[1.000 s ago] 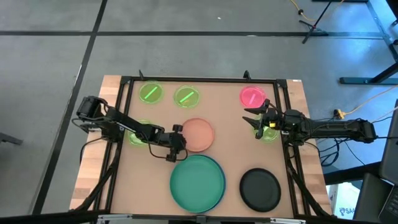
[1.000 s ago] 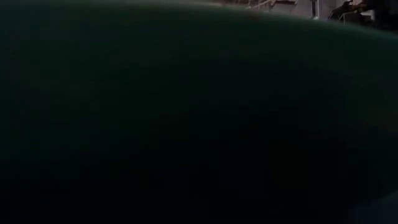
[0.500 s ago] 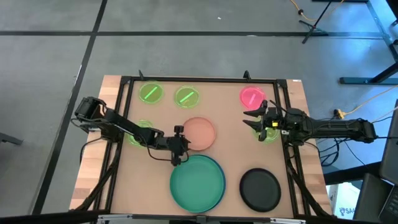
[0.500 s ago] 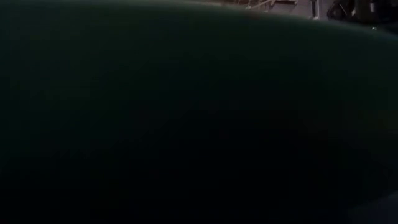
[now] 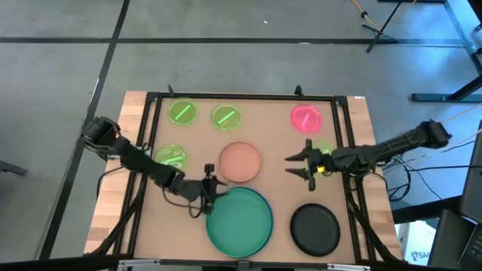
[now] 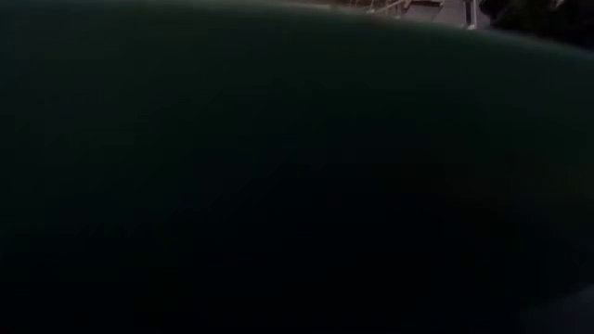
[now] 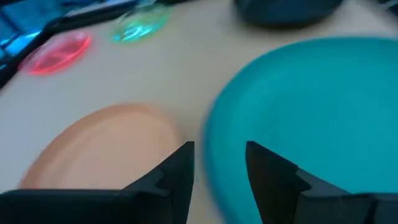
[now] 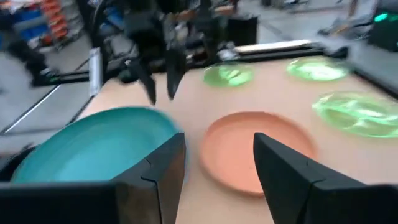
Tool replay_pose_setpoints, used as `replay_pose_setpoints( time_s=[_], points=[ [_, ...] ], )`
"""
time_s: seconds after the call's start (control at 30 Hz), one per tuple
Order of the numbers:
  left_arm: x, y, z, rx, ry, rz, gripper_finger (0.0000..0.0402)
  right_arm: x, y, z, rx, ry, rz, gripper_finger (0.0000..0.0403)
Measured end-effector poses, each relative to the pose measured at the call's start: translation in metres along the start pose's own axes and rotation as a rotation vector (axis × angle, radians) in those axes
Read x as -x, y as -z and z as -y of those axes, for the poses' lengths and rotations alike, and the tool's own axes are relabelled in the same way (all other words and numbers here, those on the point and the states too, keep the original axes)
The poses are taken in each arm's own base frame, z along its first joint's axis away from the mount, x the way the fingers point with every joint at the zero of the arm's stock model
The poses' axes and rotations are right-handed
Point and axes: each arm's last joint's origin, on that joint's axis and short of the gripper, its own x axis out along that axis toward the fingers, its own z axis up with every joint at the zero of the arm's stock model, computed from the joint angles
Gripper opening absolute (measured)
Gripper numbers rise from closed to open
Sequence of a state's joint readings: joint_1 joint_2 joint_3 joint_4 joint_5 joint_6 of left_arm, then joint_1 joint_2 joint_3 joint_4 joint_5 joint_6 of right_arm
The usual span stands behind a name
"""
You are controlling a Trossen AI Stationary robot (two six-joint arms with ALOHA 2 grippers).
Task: Stack plastic plates
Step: Stack the black plate on top of the dark green plate
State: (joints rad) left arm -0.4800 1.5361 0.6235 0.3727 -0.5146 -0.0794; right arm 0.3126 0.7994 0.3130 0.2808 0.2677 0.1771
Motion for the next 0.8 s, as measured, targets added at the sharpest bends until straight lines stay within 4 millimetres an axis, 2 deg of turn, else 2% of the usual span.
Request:
replay_pose_setpoints(
  time_s=[0.2,0.43,0.6,0.8],
  points=[
    [0.019,-0.005,0.03,-0.008,0.102,0.089,0.0137,-0.007,-0.008,-0.033,0.011,-0.012,-0.24,0.0182],
    [0.028,-0.003,0.043,0.012,0.139,0.095,0.0137,0.006,-0.009,-0.055,-0.121,0.018,-0.548,0.0182],
    [0.028,-0.003,0.043,0.086,0.142,0.09,0.0137,0.018,0.008,-0.064,-0.195,0.035,-0.681,0.0182],
    [0.028,-0.003,0.043,0.114,0.146,0.09,0.0137,0.027,0.032,-0.07,-0.144,0.01,-0.832,0.0182]
  ],
)
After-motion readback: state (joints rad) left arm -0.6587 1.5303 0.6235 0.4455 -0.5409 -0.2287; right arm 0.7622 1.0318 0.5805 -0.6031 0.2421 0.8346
